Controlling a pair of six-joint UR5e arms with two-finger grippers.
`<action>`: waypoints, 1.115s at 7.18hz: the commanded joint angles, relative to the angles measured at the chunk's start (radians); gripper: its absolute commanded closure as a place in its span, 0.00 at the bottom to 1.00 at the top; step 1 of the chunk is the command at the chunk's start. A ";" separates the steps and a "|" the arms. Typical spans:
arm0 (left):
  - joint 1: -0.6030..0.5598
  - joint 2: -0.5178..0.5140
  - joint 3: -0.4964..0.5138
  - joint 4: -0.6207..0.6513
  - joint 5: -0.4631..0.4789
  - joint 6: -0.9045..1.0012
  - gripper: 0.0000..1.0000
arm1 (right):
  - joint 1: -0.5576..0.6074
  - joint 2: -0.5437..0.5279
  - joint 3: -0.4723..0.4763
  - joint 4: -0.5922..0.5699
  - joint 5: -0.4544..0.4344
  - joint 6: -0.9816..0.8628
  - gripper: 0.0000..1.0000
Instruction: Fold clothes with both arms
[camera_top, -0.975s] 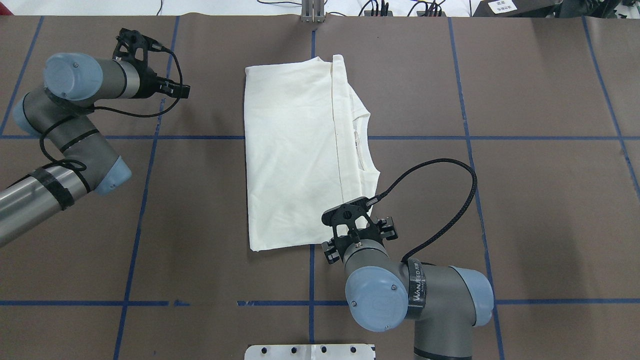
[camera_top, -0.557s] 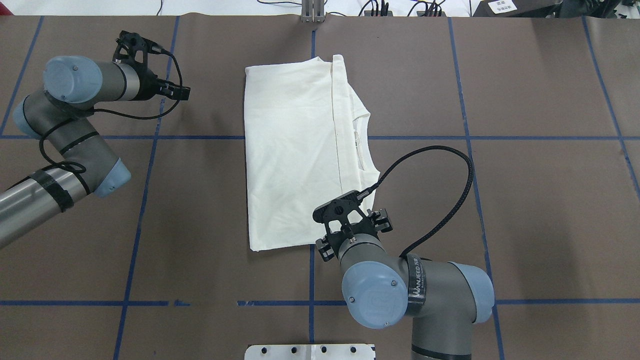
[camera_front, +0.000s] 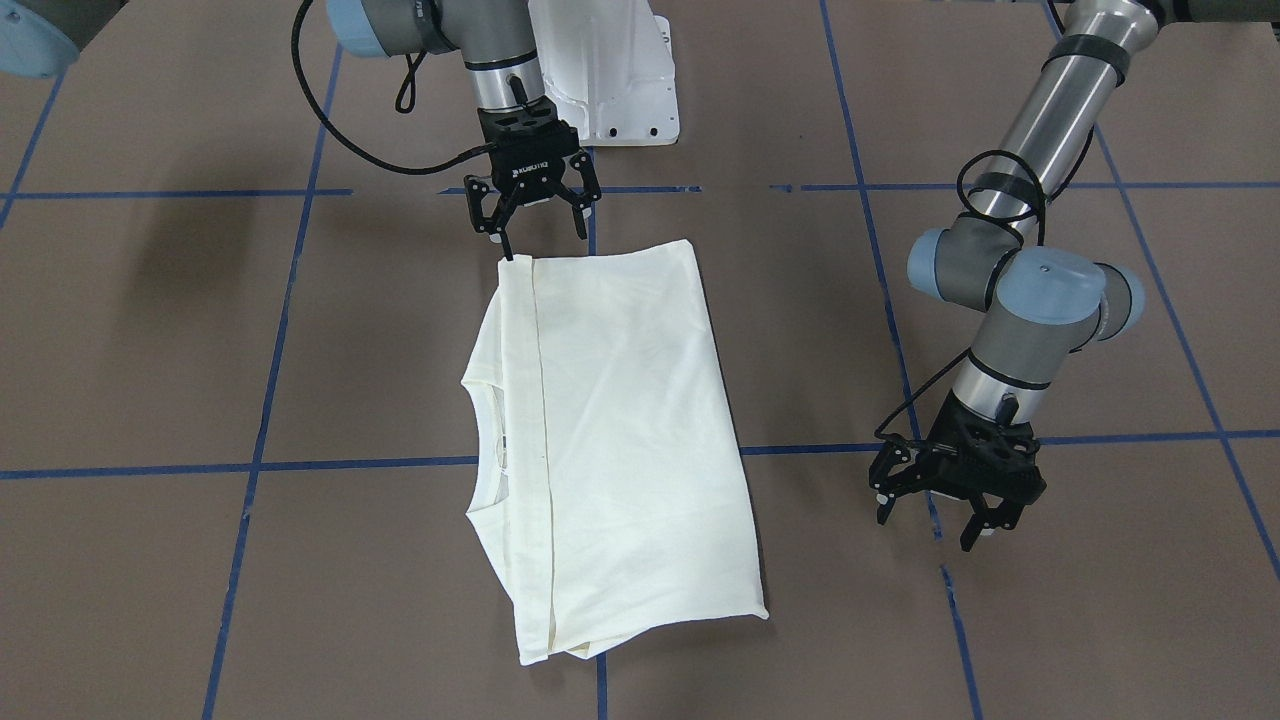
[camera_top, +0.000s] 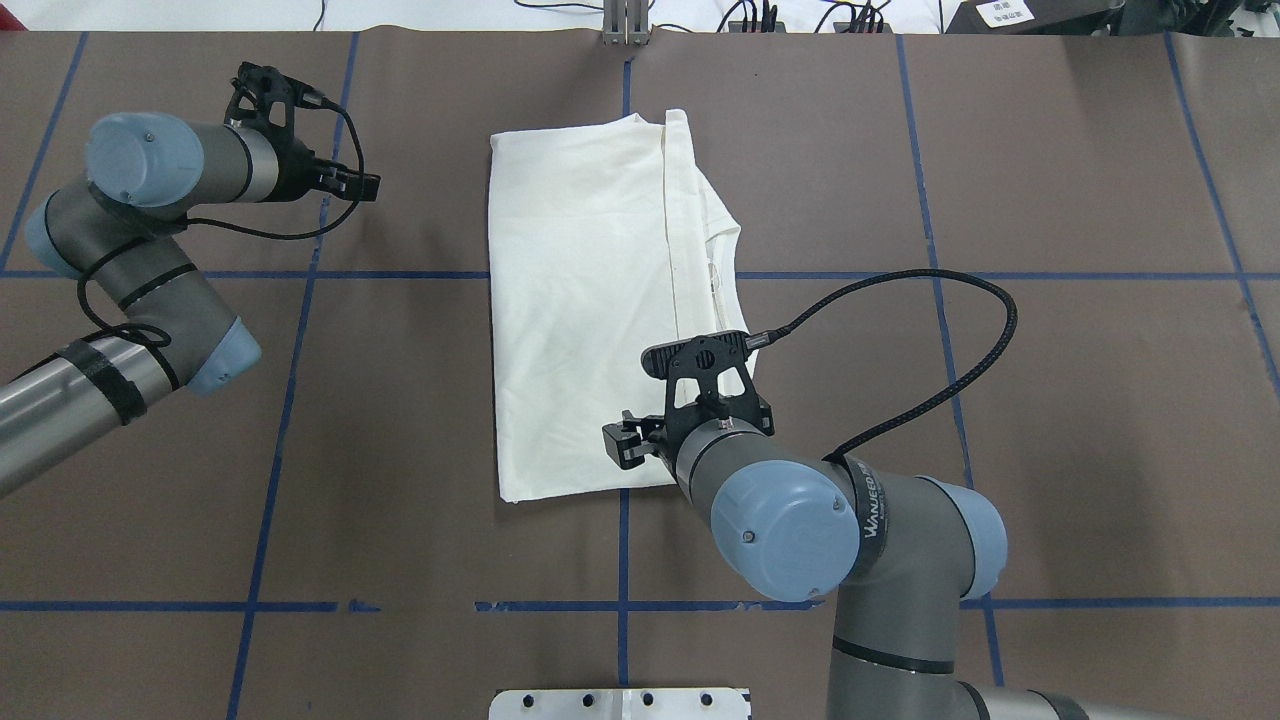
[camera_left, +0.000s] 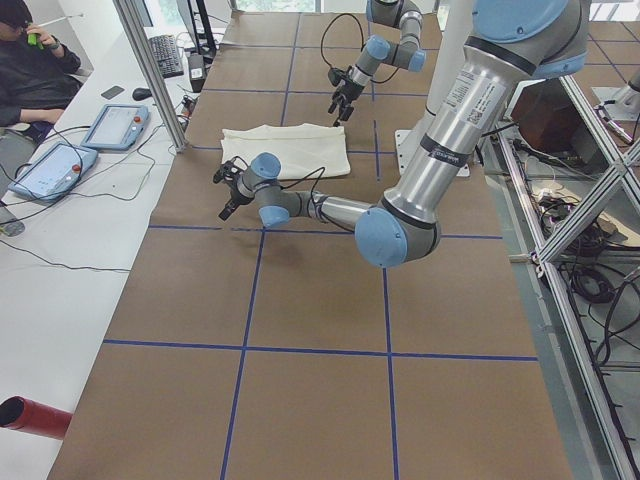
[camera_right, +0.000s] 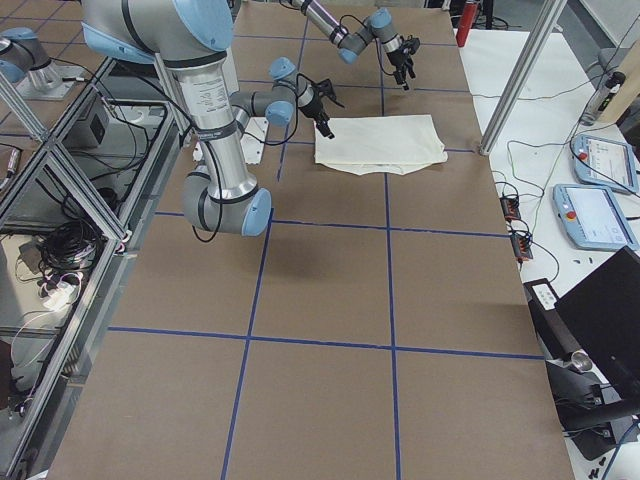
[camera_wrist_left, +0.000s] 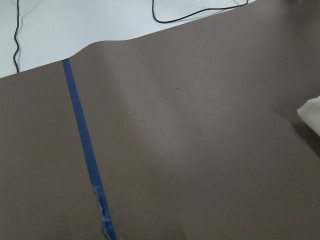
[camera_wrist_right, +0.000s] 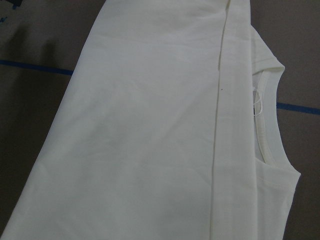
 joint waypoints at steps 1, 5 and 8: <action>-0.001 0.001 -0.049 0.015 -0.003 0.005 0.00 | 0.029 -0.003 0.019 0.009 -0.008 -0.005 0.00; -0.077 0.118 -0.170 0.039 -0.178 0.063 0.00 | 0.021 0.027 0.005 -0.019 -0.072 -0.228 0.00; -0.147 0.269 -0.421 0.248 -0.222 0.315 0.00 | 0.026 0.118 -0.030 -0.254 -0.058 -0.361 0.00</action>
